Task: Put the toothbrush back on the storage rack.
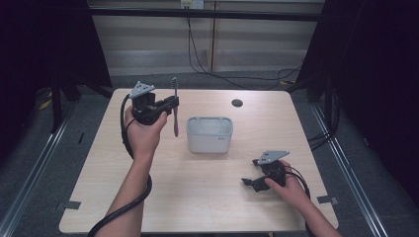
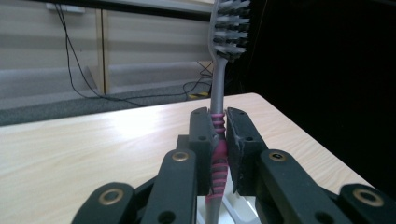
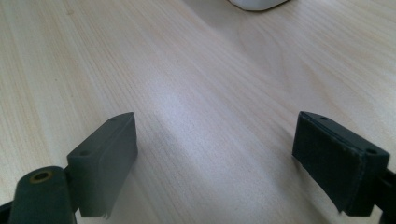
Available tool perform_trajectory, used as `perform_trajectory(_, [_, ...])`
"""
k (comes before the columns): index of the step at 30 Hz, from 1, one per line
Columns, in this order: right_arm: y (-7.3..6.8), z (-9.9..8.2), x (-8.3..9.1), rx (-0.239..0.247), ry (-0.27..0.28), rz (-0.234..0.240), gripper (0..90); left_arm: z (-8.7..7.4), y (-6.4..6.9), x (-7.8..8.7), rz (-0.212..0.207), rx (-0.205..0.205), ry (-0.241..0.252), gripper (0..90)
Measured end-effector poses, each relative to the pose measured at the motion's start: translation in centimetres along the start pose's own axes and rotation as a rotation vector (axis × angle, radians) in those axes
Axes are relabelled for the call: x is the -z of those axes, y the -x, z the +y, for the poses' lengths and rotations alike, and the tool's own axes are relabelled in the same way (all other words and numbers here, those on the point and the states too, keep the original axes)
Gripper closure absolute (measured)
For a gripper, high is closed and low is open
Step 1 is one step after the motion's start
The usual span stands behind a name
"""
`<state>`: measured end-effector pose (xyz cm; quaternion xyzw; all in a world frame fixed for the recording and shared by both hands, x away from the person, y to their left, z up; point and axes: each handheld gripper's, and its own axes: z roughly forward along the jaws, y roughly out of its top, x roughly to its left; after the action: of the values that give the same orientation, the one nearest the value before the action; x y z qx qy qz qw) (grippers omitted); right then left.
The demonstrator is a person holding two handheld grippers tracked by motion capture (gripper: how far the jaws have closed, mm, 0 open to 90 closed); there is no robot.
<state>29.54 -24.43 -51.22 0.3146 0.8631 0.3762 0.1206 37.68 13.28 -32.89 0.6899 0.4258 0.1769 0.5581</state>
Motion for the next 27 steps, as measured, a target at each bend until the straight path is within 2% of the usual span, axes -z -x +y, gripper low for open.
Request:
perform_trajectory(8, [0.0,0.0,0.0,0.001,0.0,0.0,13.6,0.5,0.6,-0.6,-0.01,-0.01,0.007,81.3])
perform_trajectory(14, [0.0,0.0,0.0,0.001,0.003,-0.001,13.6,1.0,1.1,-1.1,-0.038,-0.002,0.03,81.3])
perform_trajectory(27, [0.0,0.0,0.0,0.001,0.003,-0.001,13.6,1.1,1.7,-2.2,-0.04,-0.016,0.062,81.2])
